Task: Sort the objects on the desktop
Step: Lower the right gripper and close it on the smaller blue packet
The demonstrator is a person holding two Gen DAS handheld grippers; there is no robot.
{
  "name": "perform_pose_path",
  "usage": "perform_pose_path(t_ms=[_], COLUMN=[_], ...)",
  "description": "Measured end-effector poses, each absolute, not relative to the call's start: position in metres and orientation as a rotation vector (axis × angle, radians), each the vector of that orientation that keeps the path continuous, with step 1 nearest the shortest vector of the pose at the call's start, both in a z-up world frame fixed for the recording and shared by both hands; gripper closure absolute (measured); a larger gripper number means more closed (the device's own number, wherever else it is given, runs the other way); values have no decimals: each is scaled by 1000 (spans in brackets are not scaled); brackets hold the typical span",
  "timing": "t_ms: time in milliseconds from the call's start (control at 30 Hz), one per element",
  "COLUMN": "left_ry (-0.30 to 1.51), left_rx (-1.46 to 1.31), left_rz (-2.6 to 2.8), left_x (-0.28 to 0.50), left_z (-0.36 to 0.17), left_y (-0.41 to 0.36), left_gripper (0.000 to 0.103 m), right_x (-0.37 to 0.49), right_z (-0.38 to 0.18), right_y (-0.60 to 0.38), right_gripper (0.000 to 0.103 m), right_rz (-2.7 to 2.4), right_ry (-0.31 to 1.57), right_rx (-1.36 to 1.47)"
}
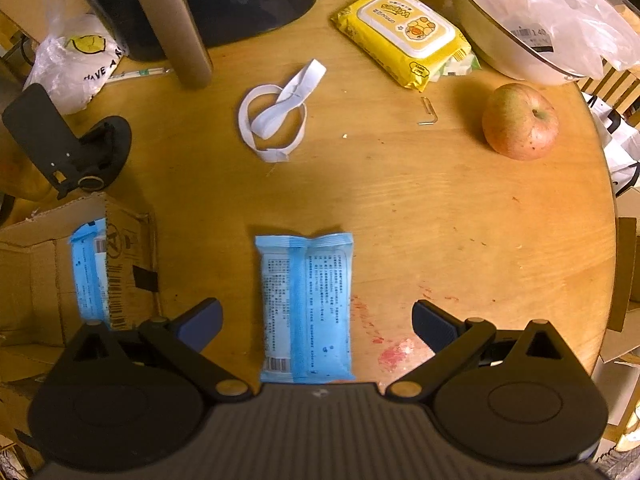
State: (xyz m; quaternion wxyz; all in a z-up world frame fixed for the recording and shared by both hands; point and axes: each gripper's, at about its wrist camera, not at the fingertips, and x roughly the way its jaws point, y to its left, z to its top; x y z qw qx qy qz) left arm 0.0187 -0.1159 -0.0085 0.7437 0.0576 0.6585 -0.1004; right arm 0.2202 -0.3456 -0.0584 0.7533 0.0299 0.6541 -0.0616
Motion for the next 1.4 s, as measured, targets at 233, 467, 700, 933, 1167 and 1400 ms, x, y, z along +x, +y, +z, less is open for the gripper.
perform_pose_path(t_ms=[233,467,700,933,1167,1400], left_ry=[1444,1448,1453,1461,1463,1467], left_rx=[128,129,129,126,127,123], left_rz=[-221,-215,-207,-198,-196,-187], left_x=[18,18,19,21,22,23], left_z=[-8,-8,-10,-13,-13,-14], left_y=[-120,-120,-118,-115,-115,-114], left_gripper=[1,1,1,1,1,1], right_x=[219,219,220,220,224,223], right_z=[-62,-71,-92,-113,-131,-147], right_y=[-348,-343,-344,-340,-338,-336], right_gripper=[0,0,0,0,0,0], right_rz=[-130,-113,-112,-97,-98,-79], right_ry=[1432,1436,1450,1460,1456,1429], right_rx=[66,65,74,72,54,36])
